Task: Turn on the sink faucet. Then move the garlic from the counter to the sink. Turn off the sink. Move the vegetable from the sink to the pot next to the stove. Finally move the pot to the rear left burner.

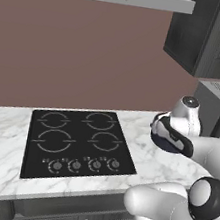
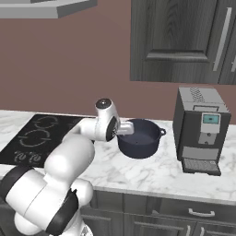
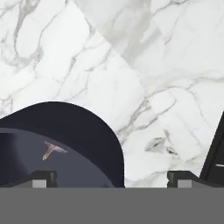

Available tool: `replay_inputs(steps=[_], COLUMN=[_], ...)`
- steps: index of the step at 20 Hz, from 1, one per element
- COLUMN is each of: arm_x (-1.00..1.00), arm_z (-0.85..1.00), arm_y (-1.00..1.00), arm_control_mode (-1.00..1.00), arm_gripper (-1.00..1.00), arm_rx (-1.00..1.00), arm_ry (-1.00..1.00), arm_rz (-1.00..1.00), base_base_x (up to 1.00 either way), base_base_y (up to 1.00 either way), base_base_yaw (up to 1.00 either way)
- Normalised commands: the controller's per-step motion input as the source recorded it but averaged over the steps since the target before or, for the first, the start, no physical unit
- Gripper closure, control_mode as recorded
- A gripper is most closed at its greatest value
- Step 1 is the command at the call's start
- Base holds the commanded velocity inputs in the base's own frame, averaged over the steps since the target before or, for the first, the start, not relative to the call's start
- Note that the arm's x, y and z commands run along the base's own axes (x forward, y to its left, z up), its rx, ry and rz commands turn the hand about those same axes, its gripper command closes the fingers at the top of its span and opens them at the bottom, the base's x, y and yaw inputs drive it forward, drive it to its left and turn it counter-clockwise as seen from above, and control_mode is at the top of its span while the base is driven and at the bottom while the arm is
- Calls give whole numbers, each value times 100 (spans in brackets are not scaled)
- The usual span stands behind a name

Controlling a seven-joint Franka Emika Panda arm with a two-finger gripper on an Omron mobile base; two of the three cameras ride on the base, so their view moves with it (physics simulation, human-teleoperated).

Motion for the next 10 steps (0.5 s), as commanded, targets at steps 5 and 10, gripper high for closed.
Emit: replay_inputs(steps=[5,10], arm_x=[13,14], arm_z=[-30,-30], arm_y=[-8,-4], arm_control_mode=[-100,-100], arm_gripper=[-100,-100], arm_rx=[-7,-4], arm_ry=[1,2], arm_rz=[8,8], base_base_x=[0,0], base_base_y=[0,0], base_base_yaw=[0,0])
